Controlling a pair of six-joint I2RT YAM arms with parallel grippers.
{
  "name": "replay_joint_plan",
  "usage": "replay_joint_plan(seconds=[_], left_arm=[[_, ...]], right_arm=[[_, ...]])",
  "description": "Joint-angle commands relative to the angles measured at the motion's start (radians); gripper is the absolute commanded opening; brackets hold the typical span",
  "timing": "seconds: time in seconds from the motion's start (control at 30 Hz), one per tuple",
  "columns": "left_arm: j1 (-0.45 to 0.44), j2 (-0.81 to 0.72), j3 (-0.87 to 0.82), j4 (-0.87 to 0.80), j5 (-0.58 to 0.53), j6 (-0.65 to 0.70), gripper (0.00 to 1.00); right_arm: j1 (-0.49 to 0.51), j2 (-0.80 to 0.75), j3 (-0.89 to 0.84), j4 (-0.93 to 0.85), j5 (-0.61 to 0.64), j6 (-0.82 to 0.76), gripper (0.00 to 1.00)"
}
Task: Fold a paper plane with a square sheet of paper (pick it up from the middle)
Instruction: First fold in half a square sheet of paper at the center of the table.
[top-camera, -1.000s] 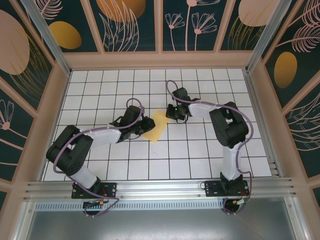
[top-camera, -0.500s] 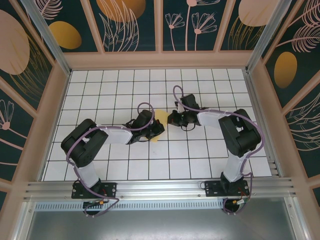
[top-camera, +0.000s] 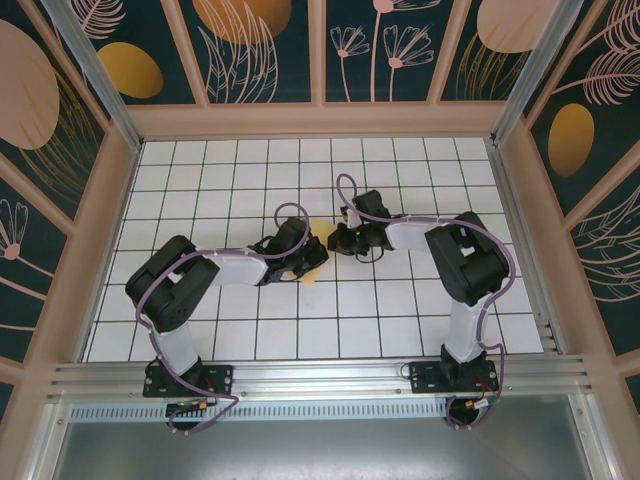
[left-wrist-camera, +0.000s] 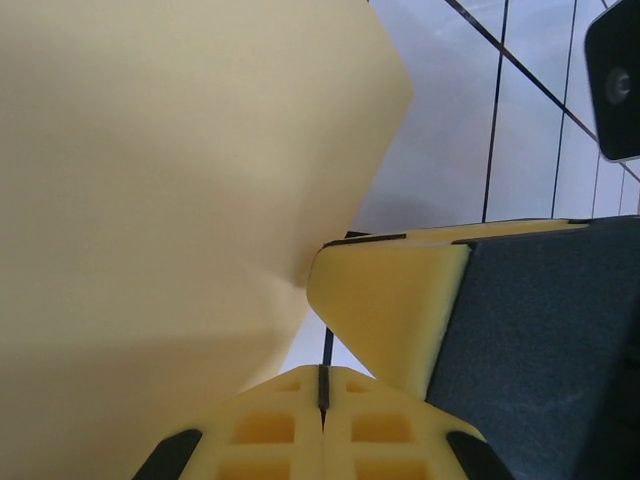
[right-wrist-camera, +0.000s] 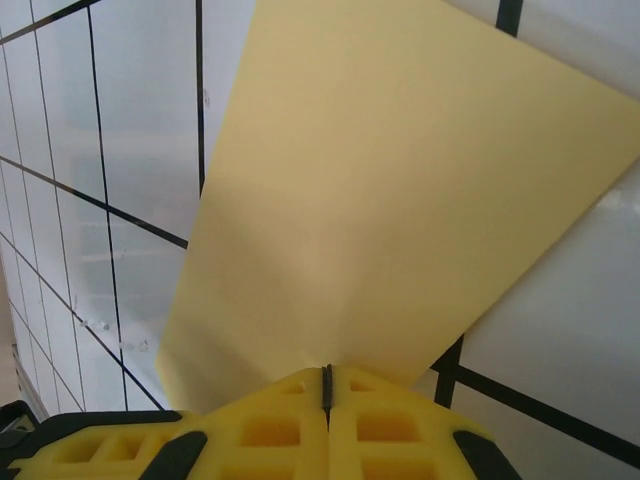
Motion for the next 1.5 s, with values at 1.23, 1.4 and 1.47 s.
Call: replay_joint_plan(seconds=[1.23, 1.4, 1.47], left_arm=[[-0.001, 0.058, -0.037, -0.116, 0.01, -0.048, 0.0], [-0.001, 0.061, -0.037, -0.113, 0.012, -0.049, 0.0], [-0.001, 0.06, -0.037, -0.114, 0.012, -0.046, 0.0]], right_arm=[[-0.148, 0.18, 0.279, -0.151, 0.154, -0.063, 0.0], [-0.147, 0.134, 0.269, -0.144, 0.136, -0.076, 0.0], [-0.139, 0.109, 0.248, -0.126, 0.095, -0.086, 0.0]])
